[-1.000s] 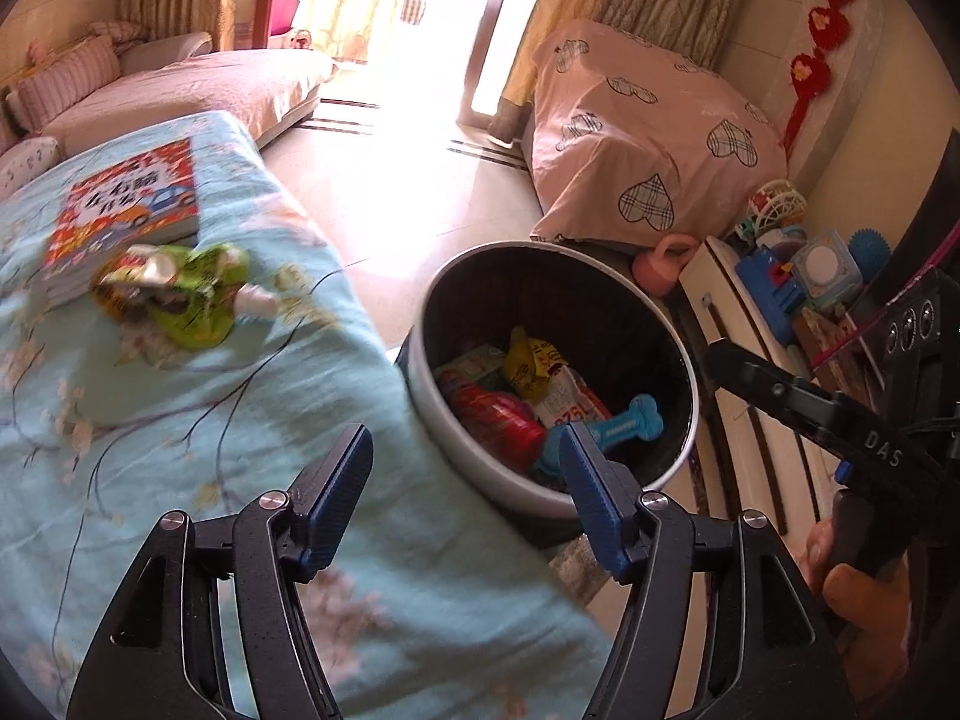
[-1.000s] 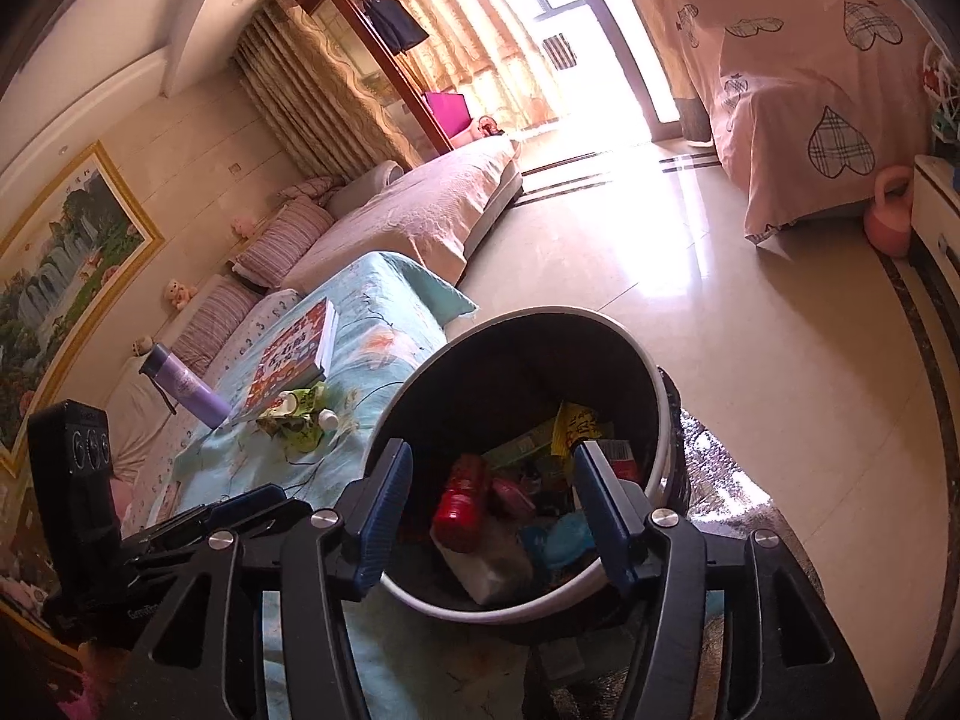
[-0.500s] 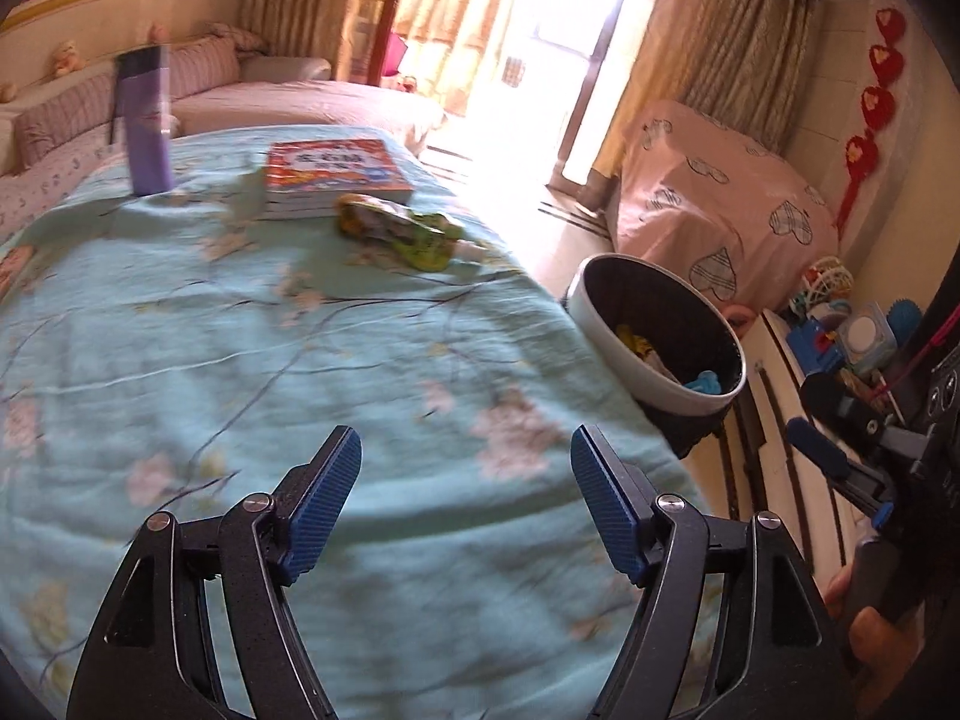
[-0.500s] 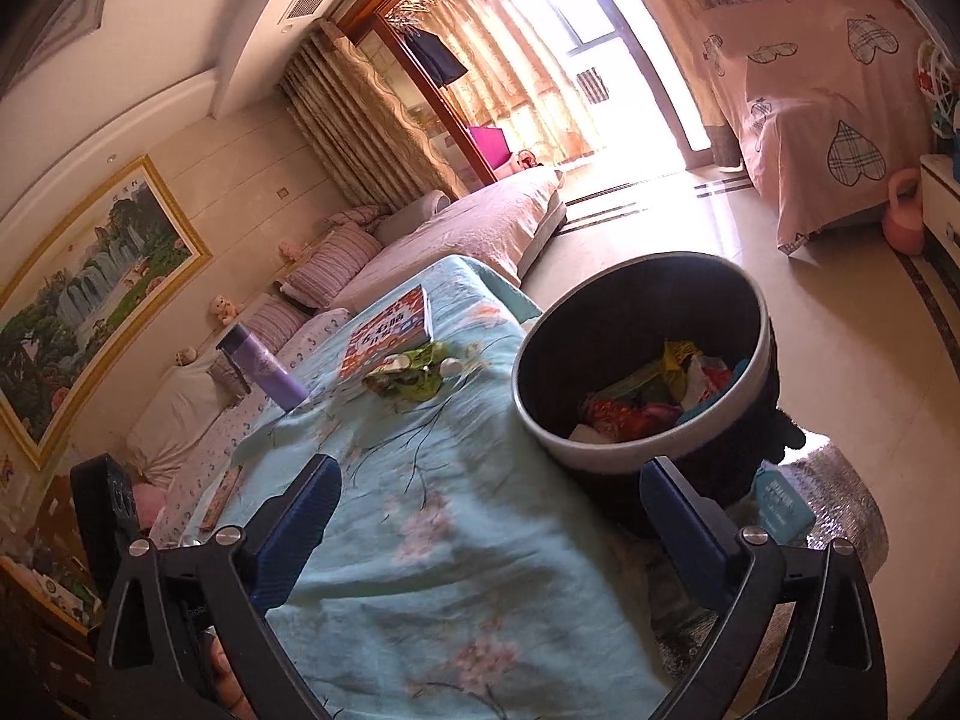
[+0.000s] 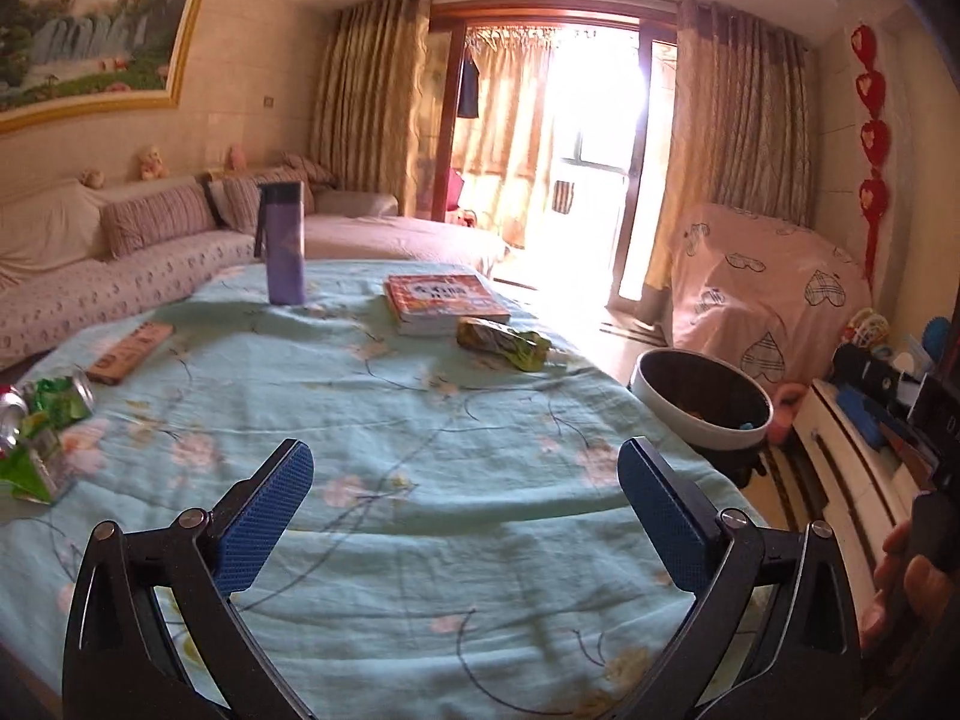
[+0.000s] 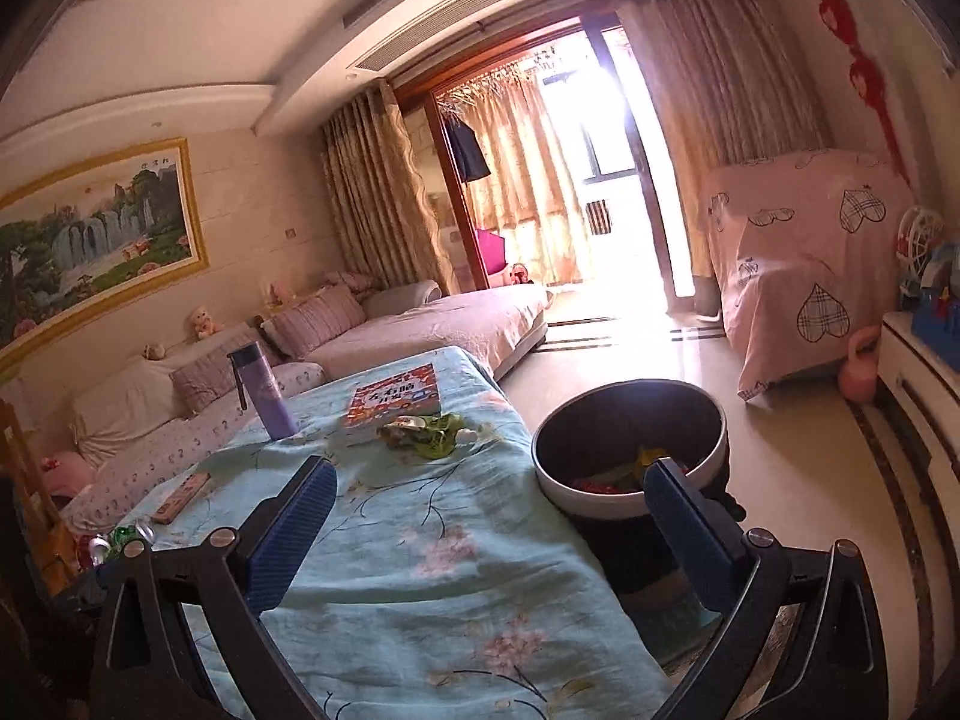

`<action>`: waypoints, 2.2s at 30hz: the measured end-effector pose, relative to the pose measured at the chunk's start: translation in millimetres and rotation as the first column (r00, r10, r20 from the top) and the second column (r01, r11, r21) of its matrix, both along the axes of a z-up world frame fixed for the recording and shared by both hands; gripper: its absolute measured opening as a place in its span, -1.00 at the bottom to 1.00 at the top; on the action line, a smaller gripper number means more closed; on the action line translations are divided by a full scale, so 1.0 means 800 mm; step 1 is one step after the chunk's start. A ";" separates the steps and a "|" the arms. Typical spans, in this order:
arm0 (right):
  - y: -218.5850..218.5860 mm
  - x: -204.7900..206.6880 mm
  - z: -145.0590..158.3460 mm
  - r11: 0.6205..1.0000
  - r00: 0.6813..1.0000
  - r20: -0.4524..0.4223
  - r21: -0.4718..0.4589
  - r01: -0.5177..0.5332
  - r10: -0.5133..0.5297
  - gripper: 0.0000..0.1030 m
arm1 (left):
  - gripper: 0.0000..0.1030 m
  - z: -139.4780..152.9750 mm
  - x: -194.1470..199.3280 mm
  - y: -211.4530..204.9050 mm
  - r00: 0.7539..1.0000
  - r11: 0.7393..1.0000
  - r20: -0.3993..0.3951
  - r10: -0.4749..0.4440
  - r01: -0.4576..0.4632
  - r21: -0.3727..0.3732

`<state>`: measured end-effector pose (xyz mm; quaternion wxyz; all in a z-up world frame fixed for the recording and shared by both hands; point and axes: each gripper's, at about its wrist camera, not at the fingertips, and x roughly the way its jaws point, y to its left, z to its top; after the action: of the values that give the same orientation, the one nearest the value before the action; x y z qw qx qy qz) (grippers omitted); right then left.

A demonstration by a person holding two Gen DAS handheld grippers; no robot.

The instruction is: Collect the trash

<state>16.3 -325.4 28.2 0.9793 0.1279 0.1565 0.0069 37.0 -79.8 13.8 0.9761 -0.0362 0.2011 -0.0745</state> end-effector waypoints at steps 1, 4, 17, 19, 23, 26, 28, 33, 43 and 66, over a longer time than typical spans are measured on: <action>0.002 0.002 -0.005 1.000 1.000 -0.010 -0.004 -0.001 0.001 1.00 | 1.00 0.000 -0.002 0.001 1.000 1.000 0.011 0.007 -0.007 0.006; 0.007 0.005 -0.019 1.000 1.000 -0.029 -0.026 -0.001 0.000 1.00 | 1.00 0.001 -0.012 0.004 0.999 0.999 0.045 0.031 -0.032 0.030; 0.038 -0.012 -0.035 0.989 1.000 0.027 -0.150 0.004 0.000 1.00 | 1.00 -0.014 -0.021 0.015 0.996 0.994 0.045 0.078 -0.081 0.071; 0.040 -0.010 -0.037 0.989 1.000 0.017 -0.148 -0.001 0.003 1.00 | 1.00 -0.016 -0.022 0.015 0.996 0.994 0.043 0.083 -0.086 0.073; 0.040 -0.007 -0.043 0.989 1.000 0.003 -0.146 -0.007 0.007 1.00 | 1.00 -0.018 -0.022 0.013 0.995 0.992 0.043 0.089 -0.092 0.084; 0.040 -0.006 -0.045 0.989 1.000 -0.002 -0.147 -0.007 0.007 1.00 | 1.00 -0.019 -0.022 0.011 0.995 0.992 0.042 0.085 -0.089 0.094; 0.039 -0.007 -0.045 0.990 1.000 -0.004 -0.142 -0.007 0.006 1.00 | 1.00 -0.018 -0.023 0.010 0.995 0.990 0.043 0.090 -0.094 0.101; 0.037 -0.007 -0.047 0.991 1.000 -0.005 -0.135 -0.006 0.005 1.00 | 1.00 -0.017 -0.025 0.008 0.994 0.989 0.052 0.095 -0.100 0.110; 0.044 -0.010 -0.042 0.989 1.000 0.011 -0.144 -0.016 0.018 1.00 | 1.00 -0.015 -0.030 0.008 0.992 0.988 0.067 0.104 -0.111 0.111; 0.040 -0.012 -0.039 0.991 0.999 0.021 -0.132 -0.025 0.028 1.00 | 1.00 -0.012 -0.031 0.004 0.993 0.988 0.078 0.092 -0.100 0.118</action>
<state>6.3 -293.3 -2.7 0.9872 0.0607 0.1473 0.0108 12.2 -76.7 4.0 0.9856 0.0163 0.1678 -0.0163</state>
